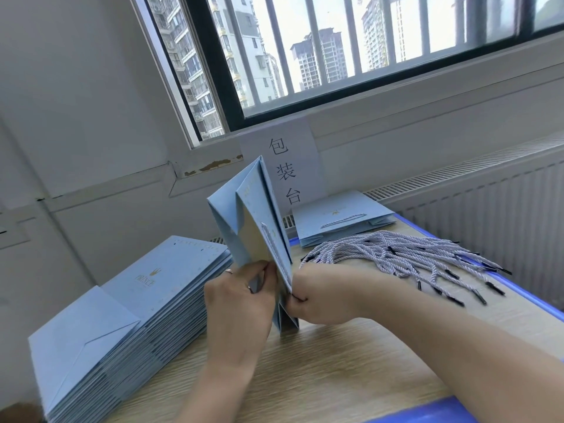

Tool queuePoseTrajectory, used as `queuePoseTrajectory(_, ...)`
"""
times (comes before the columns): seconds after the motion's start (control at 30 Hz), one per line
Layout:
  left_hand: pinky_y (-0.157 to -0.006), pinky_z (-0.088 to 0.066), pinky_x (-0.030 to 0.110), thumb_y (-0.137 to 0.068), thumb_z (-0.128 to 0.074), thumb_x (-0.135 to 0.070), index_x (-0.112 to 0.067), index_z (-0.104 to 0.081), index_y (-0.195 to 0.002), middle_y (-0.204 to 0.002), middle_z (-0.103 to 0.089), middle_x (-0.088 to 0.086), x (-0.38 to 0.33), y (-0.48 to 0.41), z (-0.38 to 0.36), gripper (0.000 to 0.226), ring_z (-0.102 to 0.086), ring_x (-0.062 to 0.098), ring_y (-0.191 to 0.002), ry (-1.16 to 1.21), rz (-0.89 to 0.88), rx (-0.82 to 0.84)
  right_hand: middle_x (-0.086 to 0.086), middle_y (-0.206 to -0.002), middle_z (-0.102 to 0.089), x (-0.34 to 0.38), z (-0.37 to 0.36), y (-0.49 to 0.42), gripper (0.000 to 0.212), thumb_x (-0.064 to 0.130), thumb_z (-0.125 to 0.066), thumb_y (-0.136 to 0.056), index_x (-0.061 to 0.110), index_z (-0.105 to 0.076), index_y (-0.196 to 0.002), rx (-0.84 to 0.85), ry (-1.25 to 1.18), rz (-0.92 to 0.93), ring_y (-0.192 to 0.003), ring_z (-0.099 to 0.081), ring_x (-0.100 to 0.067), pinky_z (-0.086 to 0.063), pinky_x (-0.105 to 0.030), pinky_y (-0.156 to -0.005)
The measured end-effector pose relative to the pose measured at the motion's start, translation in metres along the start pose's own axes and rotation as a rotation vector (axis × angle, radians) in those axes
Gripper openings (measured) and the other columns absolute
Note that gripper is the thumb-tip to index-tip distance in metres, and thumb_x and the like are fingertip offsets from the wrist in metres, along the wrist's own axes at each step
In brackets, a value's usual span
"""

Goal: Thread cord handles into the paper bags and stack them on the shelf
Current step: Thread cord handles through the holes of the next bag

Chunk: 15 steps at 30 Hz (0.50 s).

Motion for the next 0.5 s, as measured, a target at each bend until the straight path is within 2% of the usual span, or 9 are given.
queuePoseTrajectory(0.1,-0.047,-0.031,0.022,-0.087,-0.060,-0.026,-0.025,-0.067,-0.061,-0.043,-0.038,-0.007,-0.009,-0.002,0.006,0.026,-0.035,0.015,-0.045,-0.050,-0.023,-0.033,-0.014,-0.069,-0.047,0.000,-0.006,-0.004,0.046,0.034,-0.041,-0.101,-0.002,-0.052,-0.075,-0.008,-0.055,0.027,-0.062,-0.041,-0.030,-0.030,-0.028,-0.048)
queuePoseTrajectory(0.17,-0.048,-0.026,0.016,-0.088,-0.061,-0.023,-0.024,-0.063,-0.059,-0.042,-0.029,-0.012,-0.011,-0.004,0.011,0.029,-0.033,0.010,-0.044,-0.082,-0.032,-0.066,-0.017,-0.071,-0.049,0.001,-0.008,-0.006,0.047,0.034,-0.040,-0.101,-0.004,-0.052,-0.074,-0.012,-0.074,0.038,-0.064,-0.044,-0.031,-0.037,-0.032,-0.054)
queuePoseTrajectory(0.27,-0.049,-0.025,0.018,-0.085,-0.064,-0.021,-0.022,-0.064,-0.058,-0.043,-0.029,-0.012,-0.006,-0.005,0.008,0.027,-0.031,0.009,-0.046,-0.096,-0.020,-0.053,-0.016,-0.070,-0.048,0.002,-0.007,-0.004,0.047,0.033,-0.039,-0.102,0.000,-0.046,-0.069,-0.007,-0.053,0.043,-0.065,-0.044,-0.031,-0.029,-0.030,-0.049)
queuePoseTrajectory(0.37,-0.048,-0.029,0.027,-0.082,-0.068,-0.016,-0.020,-0.062,-0.054,-0.043,-0.032,-0.008,0.003,-0.002,-0.004,0.028,-0.030,0.011,-0.047,-0.100,0.024,0.063,-0.016,-0.073,-0.048,0.004,-0.003,-0.001,0.044,0.032,-0.040,-0.102,-0.001,-0.049,-0.074,-0.018,-0.020,0.033,-0.065,-0.041,-0.030,-0.022,-0.028,-0.043)
queuePoseTrajectory(0.5,-0.046,-0.030,0.028,-0.079,-0.073,-0.013,-0.016,-0.063,-0.052,-0.040,-0.041,-0.005,0.009,0.001,-0.008,0.030,-0.031,0.012,-0.044,-0.127,0.064,0.111,-0.012,-0.063,-0.037,0.006,-0.001,0.002,0.049,0.030,-0.041,-0.102,0.005,-0.036,-0.061,0.010,0.007,0.020,-0.051,-0.031,-0.023,-0.020,-0.022,-0.034)
Point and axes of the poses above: each hand's wrist, its own y-axis away from the middle knuckle, its own z-axis out of the back of the hand, x = y × z, the point moved 6 cm from there along -y, towards the middle knuckle
